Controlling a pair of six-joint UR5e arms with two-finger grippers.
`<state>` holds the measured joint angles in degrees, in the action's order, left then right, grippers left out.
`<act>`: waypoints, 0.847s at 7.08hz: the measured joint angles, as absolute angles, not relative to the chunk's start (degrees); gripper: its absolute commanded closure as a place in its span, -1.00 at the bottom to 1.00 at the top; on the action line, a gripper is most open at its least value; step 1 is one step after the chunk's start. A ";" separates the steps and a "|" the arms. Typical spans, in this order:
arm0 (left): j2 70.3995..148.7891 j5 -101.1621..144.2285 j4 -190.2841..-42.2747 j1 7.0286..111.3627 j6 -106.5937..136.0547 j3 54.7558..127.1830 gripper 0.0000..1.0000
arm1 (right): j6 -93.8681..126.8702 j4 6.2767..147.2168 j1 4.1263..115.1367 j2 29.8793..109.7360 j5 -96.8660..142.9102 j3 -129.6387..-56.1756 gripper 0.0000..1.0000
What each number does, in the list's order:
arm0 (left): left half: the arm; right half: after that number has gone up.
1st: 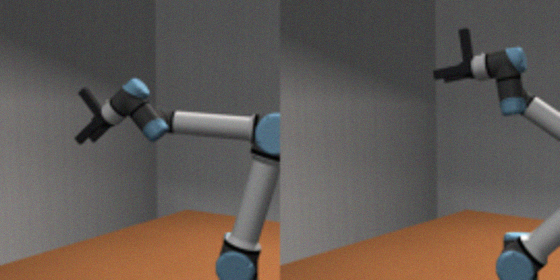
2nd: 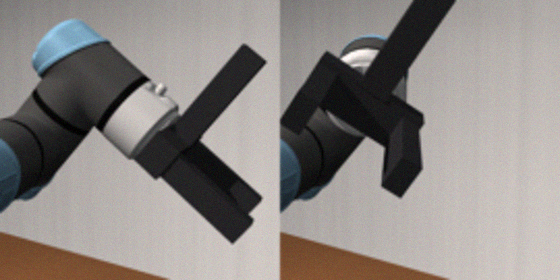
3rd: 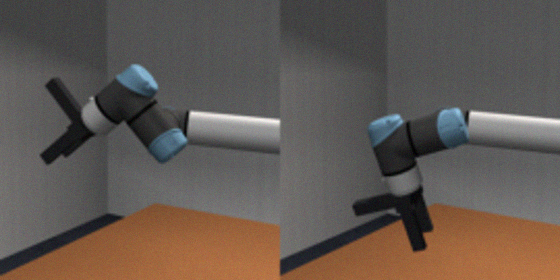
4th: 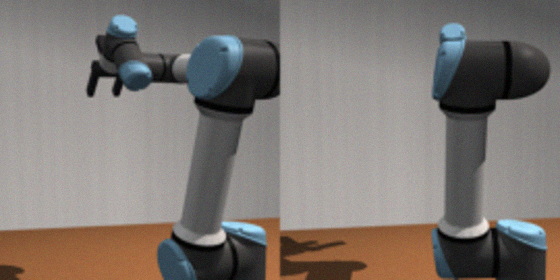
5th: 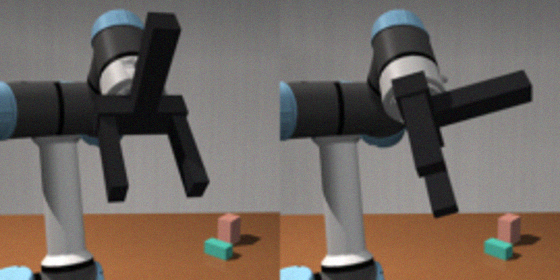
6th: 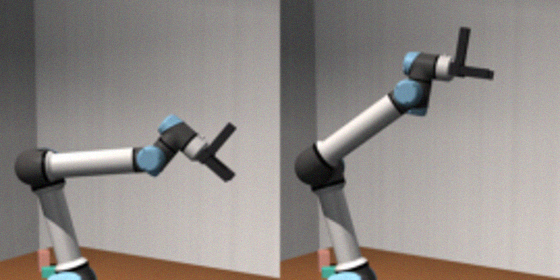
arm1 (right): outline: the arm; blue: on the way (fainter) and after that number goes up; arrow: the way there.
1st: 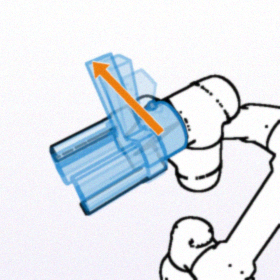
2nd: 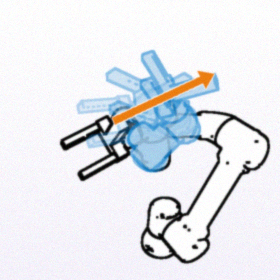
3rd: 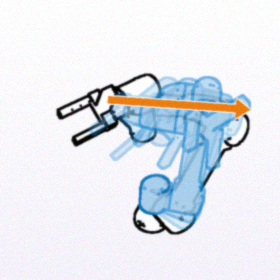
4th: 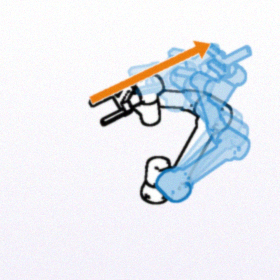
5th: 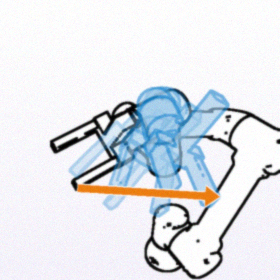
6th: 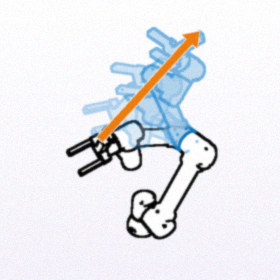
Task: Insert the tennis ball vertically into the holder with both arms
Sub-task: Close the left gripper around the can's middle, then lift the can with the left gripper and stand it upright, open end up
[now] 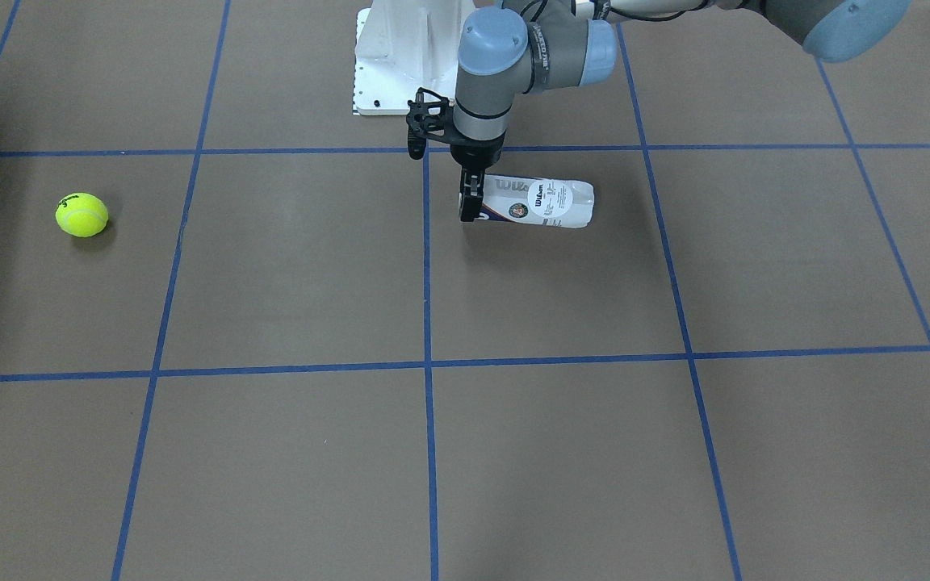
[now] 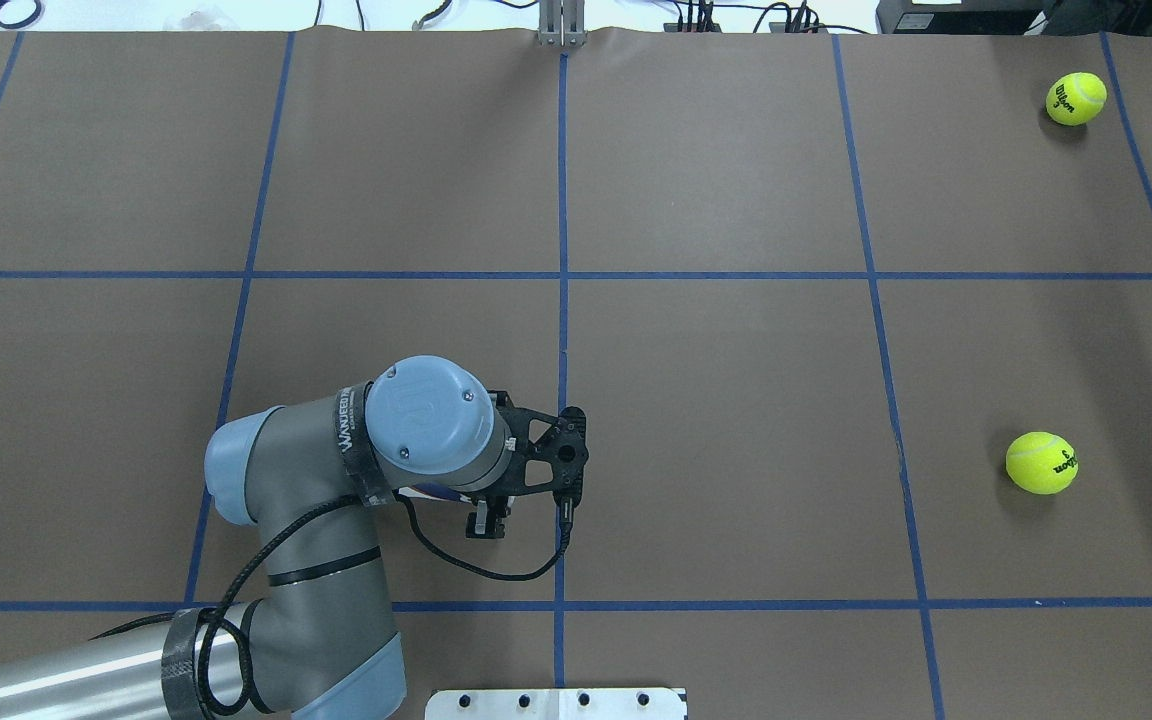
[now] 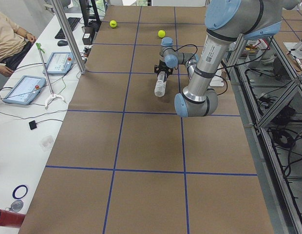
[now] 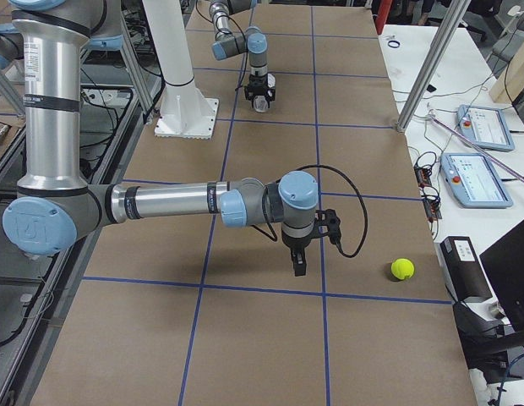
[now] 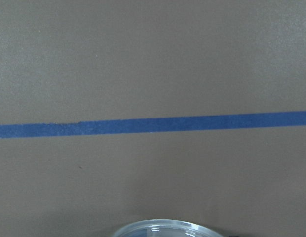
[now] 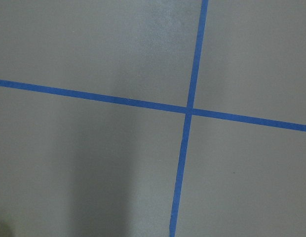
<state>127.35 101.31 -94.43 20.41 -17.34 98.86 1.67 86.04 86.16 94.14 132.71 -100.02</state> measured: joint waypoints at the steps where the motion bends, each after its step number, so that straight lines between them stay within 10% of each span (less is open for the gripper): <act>1: 128.57 101.52 -94.46 21.06 -17.32 100.49 -0.38 | 1.67 86.05 86.15 94.11 132.71 -100.02 -0.98; 6: 135.36 114.08 -108.71 31.60 -9.99 102.27 -0.40 | 1.72 86.04 86.13 93.67 132.77 -100.04 -0.98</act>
